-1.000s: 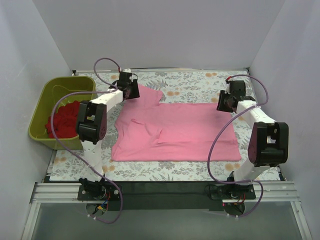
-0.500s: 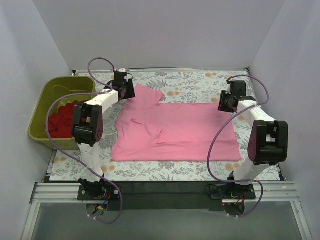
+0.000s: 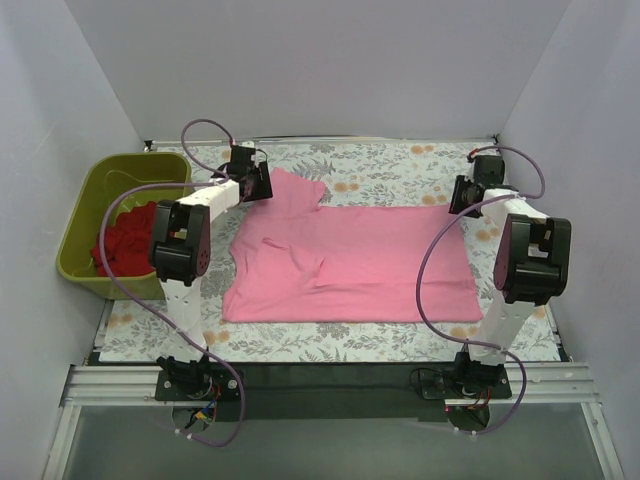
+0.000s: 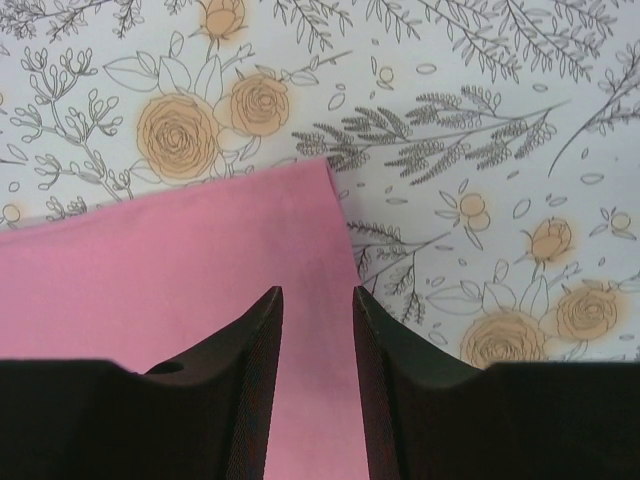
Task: Fold and stack the t-shirts
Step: Fold the tshirt
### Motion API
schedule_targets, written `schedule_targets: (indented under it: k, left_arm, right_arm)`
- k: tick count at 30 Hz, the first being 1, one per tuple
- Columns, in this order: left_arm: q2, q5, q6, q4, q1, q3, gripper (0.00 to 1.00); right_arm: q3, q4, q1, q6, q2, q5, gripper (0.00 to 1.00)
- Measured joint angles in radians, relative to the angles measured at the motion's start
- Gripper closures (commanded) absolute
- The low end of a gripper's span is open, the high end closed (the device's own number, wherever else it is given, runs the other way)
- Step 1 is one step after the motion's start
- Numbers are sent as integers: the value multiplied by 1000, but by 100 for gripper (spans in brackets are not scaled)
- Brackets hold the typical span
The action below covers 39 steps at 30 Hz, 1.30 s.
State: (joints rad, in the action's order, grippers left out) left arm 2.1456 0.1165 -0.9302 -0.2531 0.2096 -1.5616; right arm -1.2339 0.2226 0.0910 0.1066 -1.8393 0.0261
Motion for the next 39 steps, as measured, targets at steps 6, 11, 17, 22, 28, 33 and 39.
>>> schedule_targets:
  k: [6,11,17,22,28,33,39]
  left_arm:
    - [-51,-4,-6,-1,-22,105,42]
    - [-97,-10,-11,0,-39,143,42]
    - [-153,-19,-12,13,-44,167,42]
    - [-154,-24,-11,25,-48,188,42]
    - [-154,-24,-9,26,-57,194,42]
    - [-145,-29,-2,30,-63,194,45]
    - [-102,-65,20,29,-64,193,48]
  right_arm:
    - [-71,-34,2,-54,-95,-40,64]
    - [-117,-50,1,-82,-155,-64,64]
    - [-152,-63,2,-111,-205,-68,64]
    - [-158,-69,2,-119,-215,-66,64]
    - [-169,-73,2,-132,-227,-68,66]
    - [-176,-74,2,-138,-233,-79,70]
    - [-181,-76,2,-142,-238,-87,74]
